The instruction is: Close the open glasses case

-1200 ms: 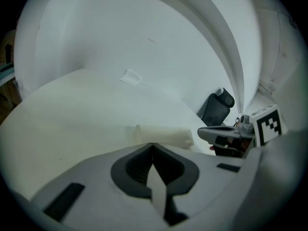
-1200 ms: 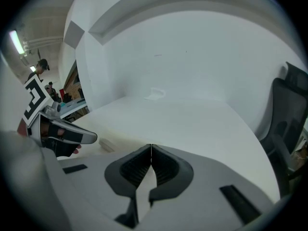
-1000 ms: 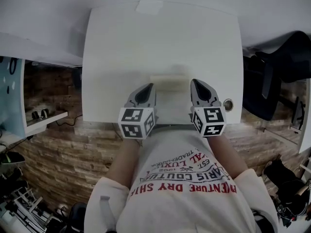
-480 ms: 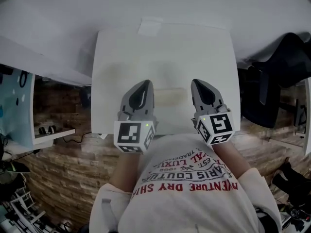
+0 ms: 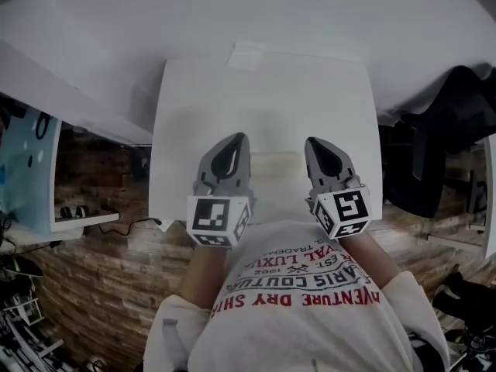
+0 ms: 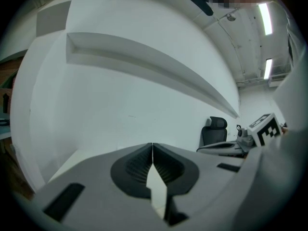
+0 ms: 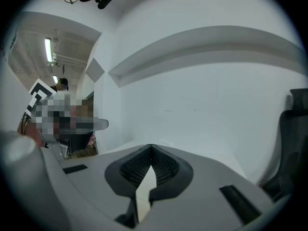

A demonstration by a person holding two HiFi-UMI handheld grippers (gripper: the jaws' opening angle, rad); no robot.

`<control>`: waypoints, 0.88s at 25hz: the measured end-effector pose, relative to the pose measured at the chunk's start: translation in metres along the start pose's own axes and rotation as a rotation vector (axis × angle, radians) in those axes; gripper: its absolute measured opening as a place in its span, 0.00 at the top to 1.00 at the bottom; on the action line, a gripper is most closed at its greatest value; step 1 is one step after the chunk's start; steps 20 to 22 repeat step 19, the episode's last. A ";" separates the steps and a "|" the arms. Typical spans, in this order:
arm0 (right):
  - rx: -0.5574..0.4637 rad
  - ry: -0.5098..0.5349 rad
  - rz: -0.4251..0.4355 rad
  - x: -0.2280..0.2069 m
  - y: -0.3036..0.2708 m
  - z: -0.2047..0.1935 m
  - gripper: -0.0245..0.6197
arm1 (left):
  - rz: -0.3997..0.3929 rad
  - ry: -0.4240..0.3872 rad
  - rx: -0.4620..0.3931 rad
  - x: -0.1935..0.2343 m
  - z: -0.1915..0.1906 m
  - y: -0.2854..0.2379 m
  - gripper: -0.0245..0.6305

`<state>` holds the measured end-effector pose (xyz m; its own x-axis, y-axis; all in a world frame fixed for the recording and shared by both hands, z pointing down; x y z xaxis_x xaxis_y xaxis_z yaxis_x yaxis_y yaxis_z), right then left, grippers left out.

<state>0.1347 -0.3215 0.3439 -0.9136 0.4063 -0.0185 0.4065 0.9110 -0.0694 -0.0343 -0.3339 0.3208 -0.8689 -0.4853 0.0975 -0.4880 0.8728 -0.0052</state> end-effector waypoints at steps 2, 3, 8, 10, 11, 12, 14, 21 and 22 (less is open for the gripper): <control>0.004 -0.002 0.000 0.000 0.000 -0.001 0.94 | 0.001 0.004 -0.002 -0.001 -0.001 0.000 0.96; 0.005 -0.005 0.001 0.000 0.000 -0.002 0.94 | 0.001 0.005 -0.002 -0.002 -0.001 0.000 0.96; 0.009 -0.010 0.019 0.001 -0.002 -0.003 0.94 | -0.005 -0.014 0.001 -0.006 -0.002 -0.001 0.96; 0.012 -0.010 0.028 0.002 -0.003 -0.004 0.94 | -0.007 -0.024 0.005 -0.007 -0.003 -0.002 0.96; 0.015 -0.009 0.031 0.003 -0.003 -0.004 0.94 | -0.008 -0.027 0.006 -0.007 -0.003 -0.002 0.96; 0.019 -0.009 0.033 0.003 -0.004 -0.005 0.94 | -0.009 -0.028 0.007 -0.006 -0.004 -0.003 0.96; 0.026 -0.010 0.035 0.003 -0.005 -0.007 0.94 | -0.008 -0.027 0.009 -0.005 -0.005 -0.003 0.96; 0.039 -0.013 0.038 0.004 -0.005 -0.012 0.94 | -0.004 -0.024 0.016 -0.004 -0.011 -0.005 0.96; 0.039 -0.013 0.038 0.004 -0.005 -0.012 0.94 | -0.004 -0.024 0.016 -0.004 -0.011 -0.005 0.96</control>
Point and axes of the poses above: the fingertips, and each gripper's own axes: y backward along the fingers, x to its left, z out of its top, the point moved 4 cm from there along y, backward along the fingers, and after that the axes turned 9 degrees about -x, right-handed, at the moved point
